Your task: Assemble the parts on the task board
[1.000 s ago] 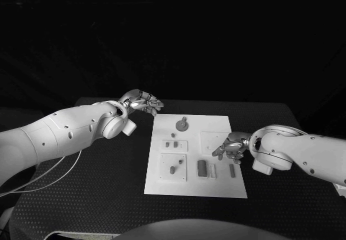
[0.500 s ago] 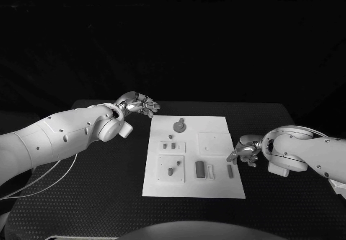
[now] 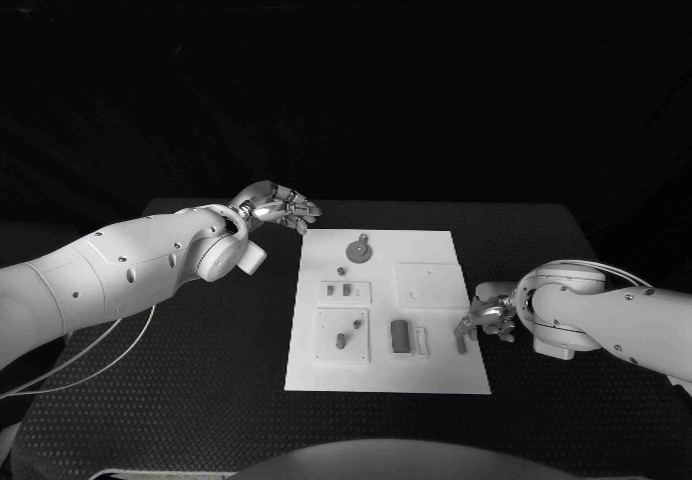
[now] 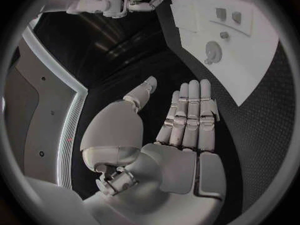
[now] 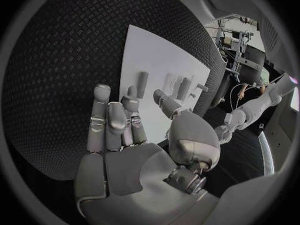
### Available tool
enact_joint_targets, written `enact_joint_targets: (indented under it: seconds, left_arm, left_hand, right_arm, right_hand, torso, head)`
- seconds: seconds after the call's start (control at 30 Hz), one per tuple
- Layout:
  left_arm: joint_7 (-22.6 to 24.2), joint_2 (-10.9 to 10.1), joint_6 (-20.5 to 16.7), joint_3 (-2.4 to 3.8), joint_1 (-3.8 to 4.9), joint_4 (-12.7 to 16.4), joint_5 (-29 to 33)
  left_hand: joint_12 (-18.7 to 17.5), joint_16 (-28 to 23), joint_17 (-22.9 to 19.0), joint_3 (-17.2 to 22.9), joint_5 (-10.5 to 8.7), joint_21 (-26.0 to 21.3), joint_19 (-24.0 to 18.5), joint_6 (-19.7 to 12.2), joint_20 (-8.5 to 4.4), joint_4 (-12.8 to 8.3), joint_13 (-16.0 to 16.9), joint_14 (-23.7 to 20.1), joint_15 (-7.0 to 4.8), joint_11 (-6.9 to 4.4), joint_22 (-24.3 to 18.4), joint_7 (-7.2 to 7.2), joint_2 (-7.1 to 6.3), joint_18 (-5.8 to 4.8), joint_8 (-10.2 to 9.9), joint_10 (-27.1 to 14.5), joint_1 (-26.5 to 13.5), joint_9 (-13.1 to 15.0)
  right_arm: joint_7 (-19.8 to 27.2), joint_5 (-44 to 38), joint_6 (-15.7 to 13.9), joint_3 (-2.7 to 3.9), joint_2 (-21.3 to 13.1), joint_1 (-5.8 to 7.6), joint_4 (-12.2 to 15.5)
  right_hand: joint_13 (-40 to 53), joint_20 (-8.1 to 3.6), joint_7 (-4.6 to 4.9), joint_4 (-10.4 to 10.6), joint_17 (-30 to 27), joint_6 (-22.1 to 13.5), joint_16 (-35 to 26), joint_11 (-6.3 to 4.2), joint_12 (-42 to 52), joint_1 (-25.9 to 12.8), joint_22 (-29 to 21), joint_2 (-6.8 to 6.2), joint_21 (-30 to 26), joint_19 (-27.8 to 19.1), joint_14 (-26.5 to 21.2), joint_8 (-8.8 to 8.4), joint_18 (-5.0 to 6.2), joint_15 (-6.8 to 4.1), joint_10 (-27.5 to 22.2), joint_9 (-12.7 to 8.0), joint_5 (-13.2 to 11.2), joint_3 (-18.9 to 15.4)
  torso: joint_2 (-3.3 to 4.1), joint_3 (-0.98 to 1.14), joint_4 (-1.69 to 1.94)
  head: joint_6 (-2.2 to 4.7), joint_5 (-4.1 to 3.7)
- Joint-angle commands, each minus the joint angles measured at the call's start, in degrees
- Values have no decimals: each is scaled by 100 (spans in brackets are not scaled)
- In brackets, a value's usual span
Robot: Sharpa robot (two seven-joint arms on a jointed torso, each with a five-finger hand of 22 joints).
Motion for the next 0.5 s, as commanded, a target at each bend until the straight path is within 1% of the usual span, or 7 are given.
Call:
enact_joint_targets:
  seconds: [0.03,0.2,0.37,0.5]
  left_arm:
    - [48,12,91,4,6,17,37]
    - [49,9,91,4,6,17,37]
    - [46,0,96,4,6,19,37]
    - [35,-3,107,4,6,24,37]
  left_hand:
    - [-21,-31,7,9,7,-28,11,-5,26,39,8,29,12,-1,10,-33,10,84,28,-7,-19,10]
    - [-22,-34,10,9,7,-29,11,-5,26,41,10,29,12,-1,11,-34,11,84,28,-8,-21,10]
    - [-22,-37,13,9,7,-30,11,-6,26,42,13,29,12,-1,11,-34,12,84,28,-8,-22,11]
    - [-23,-39,15,8,7,-31,11,-6,26,43,15,30,12,-1,12,-34,13,84,28,-8,-22,12]
  right_arm:
    - [-44,-212,82,-2,61,-67,-55]
    - [-45,-211,104,-2,160,-151,-132]
    - [-50,-214,150,-1,223,-221,-169]
    - [-54,-336,156,-1,272,-279,-213]
  right_hand:
    - [-7,9,8,56,-8,-23,13,16,11,-28,120,-32,-8,20,-44,-34,77,9,-6,-11,8,2]
    - [-6,8,9,85,-3,-20,15,17,10,-46,120,-47,-9,18,-43,-43,77,10,-7,-13,7,6]
    - [-6,8,9,97,0,-19,16,17,10,-51,121,-46,-8,18,-42,-48,77,10,-8,-14,8,10]
    - [-6,6,10,103,-13,-21,13,18,11,-49,121,-38,-8,17,-50,-53,77,10,-9,-16,9,16]
  torso:
    - [5,-2,10]
    - [6,-6,3]
    - [2,-8,5]
    - [0,-12,0]
  head:
    - [-17,2]
    - [-39,7]
    - [-65,16]
    - [-79,17]
